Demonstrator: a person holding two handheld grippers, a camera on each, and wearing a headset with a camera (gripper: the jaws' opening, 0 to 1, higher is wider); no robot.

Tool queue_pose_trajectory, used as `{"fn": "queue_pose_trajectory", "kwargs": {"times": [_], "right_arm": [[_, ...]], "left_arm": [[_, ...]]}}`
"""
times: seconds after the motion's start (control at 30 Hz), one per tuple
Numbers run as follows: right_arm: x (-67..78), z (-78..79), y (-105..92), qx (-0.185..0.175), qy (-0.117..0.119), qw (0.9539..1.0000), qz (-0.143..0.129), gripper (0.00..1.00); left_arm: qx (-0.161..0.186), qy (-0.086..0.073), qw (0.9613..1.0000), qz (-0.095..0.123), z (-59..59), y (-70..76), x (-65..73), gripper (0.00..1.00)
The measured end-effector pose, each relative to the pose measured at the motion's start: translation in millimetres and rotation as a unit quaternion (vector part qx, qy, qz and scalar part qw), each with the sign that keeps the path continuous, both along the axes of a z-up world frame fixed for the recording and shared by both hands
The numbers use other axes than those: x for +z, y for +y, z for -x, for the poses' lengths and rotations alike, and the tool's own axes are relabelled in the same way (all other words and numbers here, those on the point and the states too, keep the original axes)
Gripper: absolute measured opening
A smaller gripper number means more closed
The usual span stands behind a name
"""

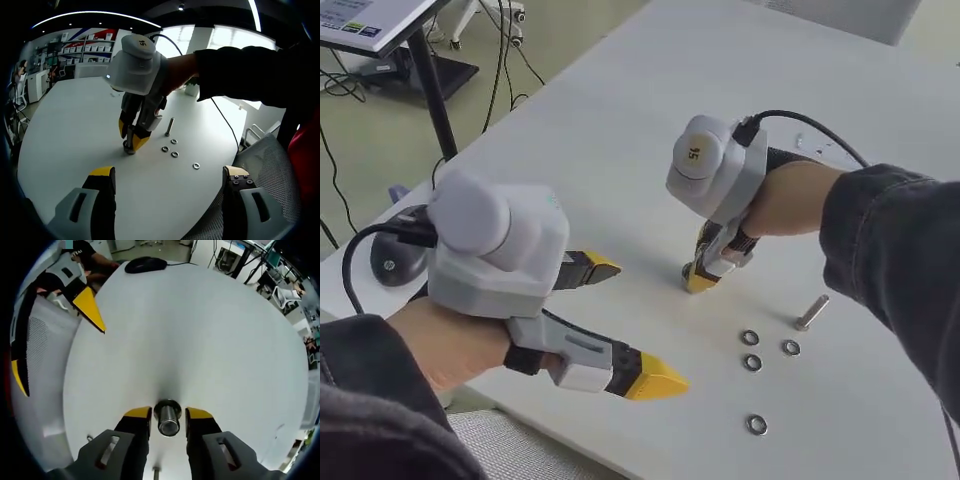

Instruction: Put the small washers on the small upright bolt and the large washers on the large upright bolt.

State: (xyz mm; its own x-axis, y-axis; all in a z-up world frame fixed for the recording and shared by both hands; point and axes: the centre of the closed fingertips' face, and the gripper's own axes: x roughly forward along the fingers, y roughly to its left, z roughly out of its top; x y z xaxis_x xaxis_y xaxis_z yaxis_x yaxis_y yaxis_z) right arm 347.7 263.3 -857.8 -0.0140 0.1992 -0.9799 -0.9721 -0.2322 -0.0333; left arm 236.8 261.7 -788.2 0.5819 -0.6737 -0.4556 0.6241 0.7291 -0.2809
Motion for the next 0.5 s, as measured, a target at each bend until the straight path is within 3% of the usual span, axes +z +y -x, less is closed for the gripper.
{"fn": "queue_pose_trajectory", "kwargs": {"times": [0.5], "right_arm": [[11.8,0.5,-6.2,-0.019,-0.004,0.9995,-0.024,0.39]], "left_arm": [[-0.004,-0.004,1.0000,-0.003,-0.2,-1.3,2.6,0.88]]}}
